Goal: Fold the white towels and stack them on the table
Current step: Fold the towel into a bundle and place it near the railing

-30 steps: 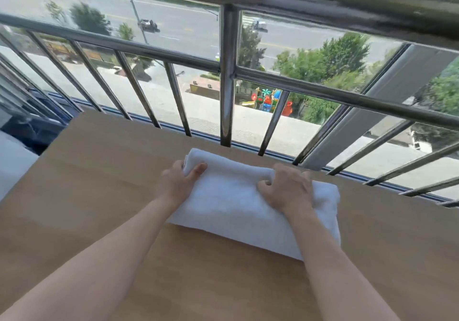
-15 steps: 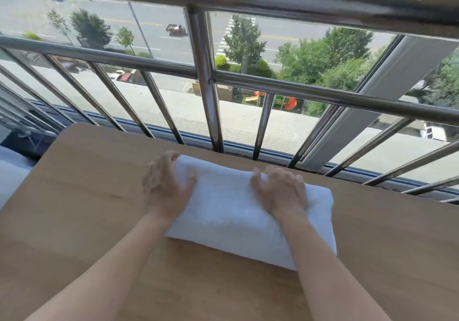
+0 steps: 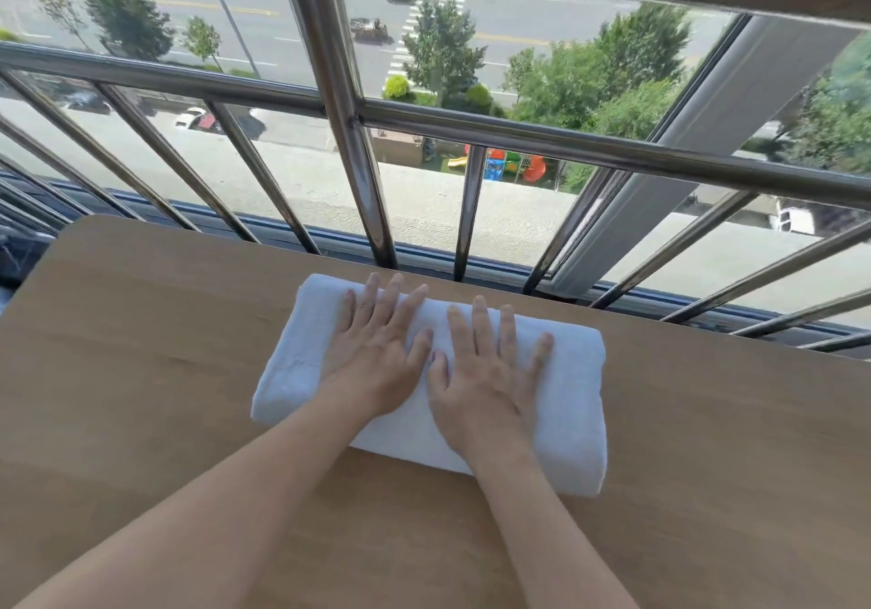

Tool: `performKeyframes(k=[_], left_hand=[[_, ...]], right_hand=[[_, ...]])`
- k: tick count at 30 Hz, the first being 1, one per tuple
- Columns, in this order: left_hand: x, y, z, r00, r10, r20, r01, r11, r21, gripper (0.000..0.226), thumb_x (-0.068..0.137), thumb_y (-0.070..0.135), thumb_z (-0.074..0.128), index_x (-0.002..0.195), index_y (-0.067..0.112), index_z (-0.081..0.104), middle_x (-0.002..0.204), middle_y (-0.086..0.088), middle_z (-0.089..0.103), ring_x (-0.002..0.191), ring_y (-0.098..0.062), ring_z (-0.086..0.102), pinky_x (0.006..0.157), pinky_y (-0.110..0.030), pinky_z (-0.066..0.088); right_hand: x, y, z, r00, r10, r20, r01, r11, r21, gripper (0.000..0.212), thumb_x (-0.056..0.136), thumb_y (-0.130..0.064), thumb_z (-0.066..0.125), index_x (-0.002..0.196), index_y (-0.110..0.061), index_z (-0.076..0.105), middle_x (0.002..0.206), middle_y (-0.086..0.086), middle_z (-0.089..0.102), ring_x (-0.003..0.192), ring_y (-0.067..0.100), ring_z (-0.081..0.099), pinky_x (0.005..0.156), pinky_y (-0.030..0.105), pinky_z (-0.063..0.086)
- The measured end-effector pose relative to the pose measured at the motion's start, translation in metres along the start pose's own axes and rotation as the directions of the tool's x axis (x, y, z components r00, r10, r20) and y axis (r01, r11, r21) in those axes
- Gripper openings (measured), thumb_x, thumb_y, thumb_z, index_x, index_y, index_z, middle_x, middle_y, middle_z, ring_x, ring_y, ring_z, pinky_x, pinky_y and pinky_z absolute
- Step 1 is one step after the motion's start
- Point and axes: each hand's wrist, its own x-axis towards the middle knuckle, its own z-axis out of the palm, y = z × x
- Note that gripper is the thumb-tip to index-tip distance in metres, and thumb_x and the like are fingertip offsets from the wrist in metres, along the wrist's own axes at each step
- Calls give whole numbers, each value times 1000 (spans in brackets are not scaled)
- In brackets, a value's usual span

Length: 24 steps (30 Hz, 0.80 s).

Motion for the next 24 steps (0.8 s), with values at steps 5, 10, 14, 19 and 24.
performKeyframes(k=[5, 10, 14, 19, 24], left_hand=[[4, -7, -4, 999, -28, -25, 28, 1000, 10, 73, 88, 72, 0, 155, 44, -7, 168, 10, -10, 149, -11, -28, 120, -43, -19], [-6, -38, -10, 967, -250, -52, 250, 968, -5, 79, 83, 87, 1, 150, 51, -19, 165, 9, -21, 152, -19, -23, 121, -54, -9], [-24, -63, -14, 877, -468, 110, 481, 851, -210, 88, 66, 100, 8, 137, 64, -30, 168, 8, -3, 151, -29, 20, 110, -57, 29], [-29, -63, -13, 900, -433, 53, 433, 871, -231, 85, 74, 95, 13, 141, 62, -27, 153, -7, 36, 133, -33, 39, 95, -54, 39], [-30, -70, -12, 925, -379, 30, 372, 884, -282, 81, 81, 89, 18, 146, 58, -20, 149, -7, 39, 125, -34, 44, 92, -50, 40]], right_hand=[[-2, 21, -1, 999, 40, 3, -40, 999, -13, 64, 96, -58, 11, 157, -42, 2, 169, -4, -2, 154, 26, -11, 118, 52, -21], [-13, 50, -4, 974, 226, 11, -225, 971, -80, 63, 96, -61, 4, 155, -46, -9, 168, -6, -12, 151, 29, -21, 114, 67, -13], [-29, 62, -11, 902, 426, 66, -431, 897, 99, 63, 94, -70, 15, 150, -56, -9, 165, -11, -20, 149, 41, 10, 107, 61, 29], [-37, 74, -21, 837, 512, 191, -545, 753, 370, 71, 87, -78, 37, 145, -66, -3, 148, 12, 38, 125, 40, 49, 99, 51, 39], [-35, 72, -26, 852, 491, 183, -522, 769, 368, 73, 90, -73, 42, 150, -59, 3, 144, 18, 43, 129, 39, 45, 105, 49, 35]])
